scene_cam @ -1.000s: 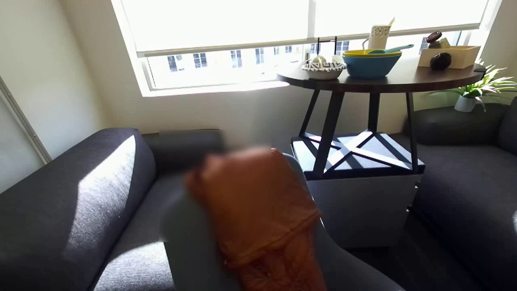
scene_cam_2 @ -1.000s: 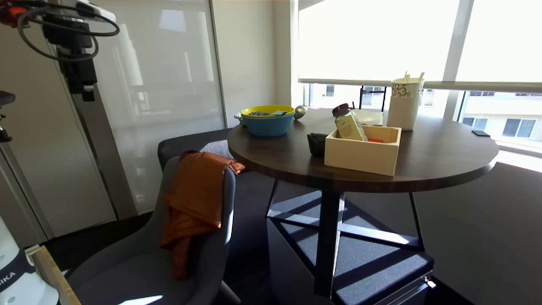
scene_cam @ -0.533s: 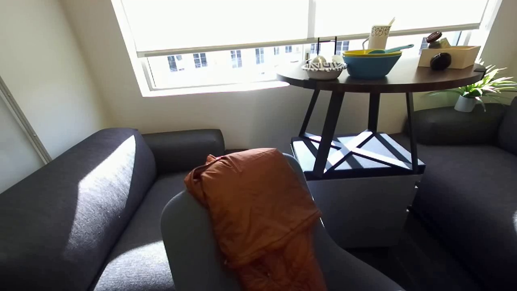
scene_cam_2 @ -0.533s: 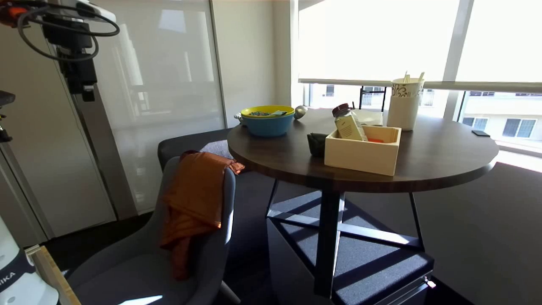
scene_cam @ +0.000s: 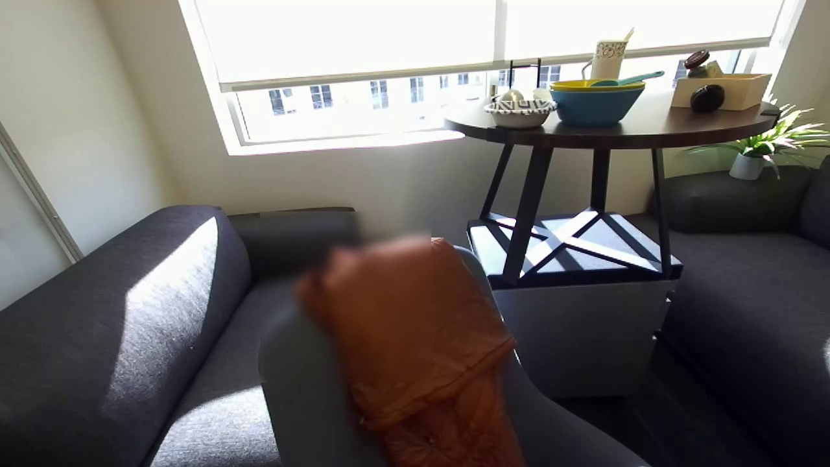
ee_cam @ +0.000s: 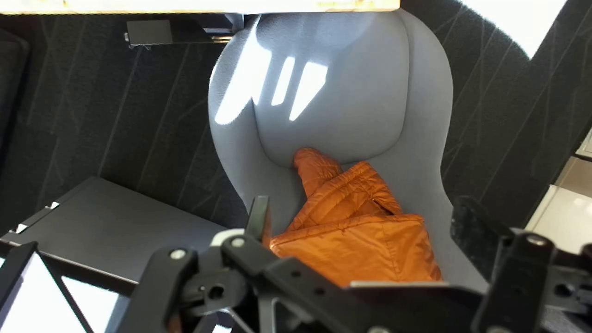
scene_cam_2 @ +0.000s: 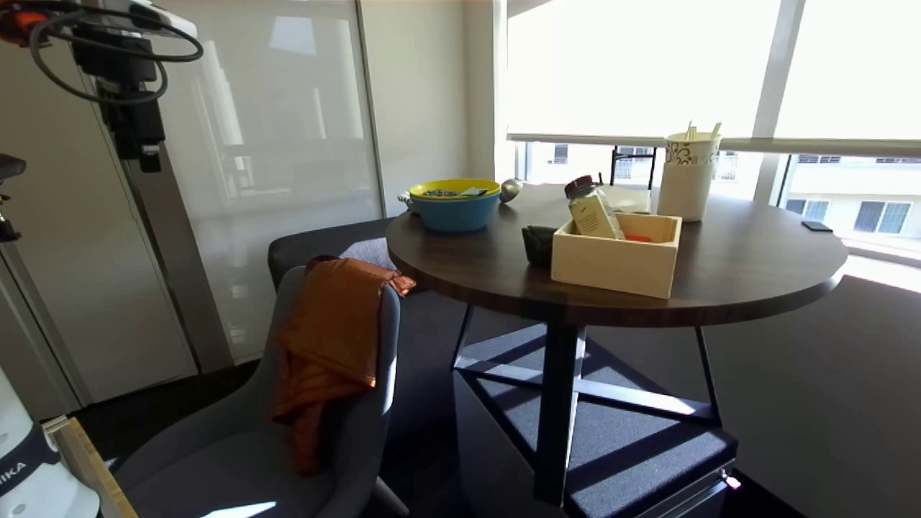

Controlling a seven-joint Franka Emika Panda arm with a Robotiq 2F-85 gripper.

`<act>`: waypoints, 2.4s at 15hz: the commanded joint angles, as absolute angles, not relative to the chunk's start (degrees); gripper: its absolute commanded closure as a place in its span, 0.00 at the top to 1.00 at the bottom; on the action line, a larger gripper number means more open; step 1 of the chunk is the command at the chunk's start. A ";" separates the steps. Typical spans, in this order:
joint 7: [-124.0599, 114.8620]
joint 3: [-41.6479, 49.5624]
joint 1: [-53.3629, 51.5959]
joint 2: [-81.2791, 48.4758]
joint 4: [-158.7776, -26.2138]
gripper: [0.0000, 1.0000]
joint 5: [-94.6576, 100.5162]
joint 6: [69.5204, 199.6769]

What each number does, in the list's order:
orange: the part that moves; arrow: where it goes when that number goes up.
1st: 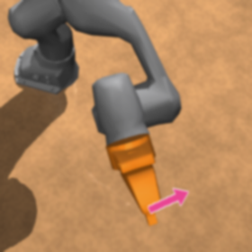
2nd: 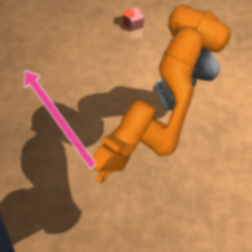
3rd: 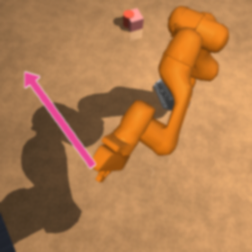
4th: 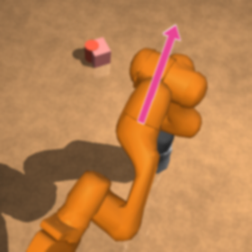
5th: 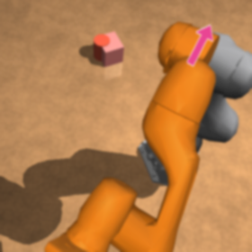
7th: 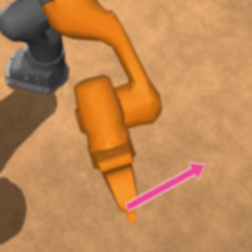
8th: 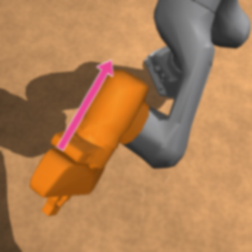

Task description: Move the spice bottle from the box to the table

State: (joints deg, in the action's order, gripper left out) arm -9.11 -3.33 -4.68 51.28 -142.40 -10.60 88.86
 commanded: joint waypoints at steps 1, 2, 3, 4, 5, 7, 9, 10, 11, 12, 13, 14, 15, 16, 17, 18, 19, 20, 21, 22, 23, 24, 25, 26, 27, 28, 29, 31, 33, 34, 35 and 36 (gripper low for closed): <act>-8.34 -4.12 -3.40 51.27 -142.23 1.00 -11.18 88.57; -8.34 -4.12 -3.40 51.27 -142.23 1.00 -11.18 88.57; -8.34 -4.12 -3.40 51.27 -142.22 1.00 -11.18 88.57; -8.34 -4.12 -3.40 51.27 -142.22 1.00 -11.18 88.57; -8.34 -4.12 -3.40 51.27 -142.22 1.00 -11.18 88.57; -8.34 -4.12 -3.40 51.27 -142.22 1.00 -11.18 88.57; -8.34 -4.12 -3.40 51.27 -142.22 1.00 -11.18 88.57; -8.34 -4.12 -3.40 51.27 -142.22 1.00 -11.18 88.57; -8.34 -4.12 -3.40 51.27 -142.22 1.00 -11.18 88.57; -8.97 -4.24 -2.88 51.09 -141.83 1.00 -10.97 89.52; -10.44 -3.93 -1.16 50.83 -140.98 1.00 -10.21 91.30; -11.47 -3.53 0.69 50.91 -140.14 1.00 -8.67 93.10; -11.56 -2.54 2.08 50.63 -139.16 1.00 -7.44 94.22; -11.32 -1.02 3.87 50.52 -137.88 1.00 -6.09 94.98; -11.11 0.32 5.82 50.02 -136.59 1.00 -4.44 96.05; -11.23 1.57 7.67 49.33 -135.12 1.00 -3.04 97.07; -11.33 3.20 9.54 48.20 -133.60 1.00 -1.79 98.30; -11.80 4.49 11.21 46.72 -131.62 1.00 -0.79 99.56; -12.23 6.03 12.78 44.64 -129.14 1.00 -0.13 100.74; -12.89 7.18 14.19 42.44 -126.77 1.00 0.47 102.03; -13.42 8.06 15.45 39.80 -124.38 1.00 1.19 104.03; -14.51 8.53 16.53 37.65 -121.82 1.00 1.60 105.60; -15.68 8.70 17.52 35.38 -119.57 1.00 2.15 107.61; -17.02 8.67 18.48 32.84 -117.12 1.00 2.95 109.54; -18.71 8.44 19.36 30.19 -114.55 1.00 3.79 111.10; -20.62 8.10 20.09 27.65 -111.95 1.00 4.72 112.56; -22.96 7.71 20.82 25.29 -109.24 1.00 5.77 113.06; -28.26 6.48 22.10 22.33 -105.13 1.00 9.14 112.33; -25.31 8.49 19.94 24.72 -108.86 1.00 7.38 113.52; -26.23 8.28 20.06 23.56 -107.54 1.00 7.81 113.49; -26.75 8.19 20.09 22.93 -106.81 1.00 7.94 113.47; -26.96 8.19 20.10 22.69 -106.48 1.00 7.98 113.45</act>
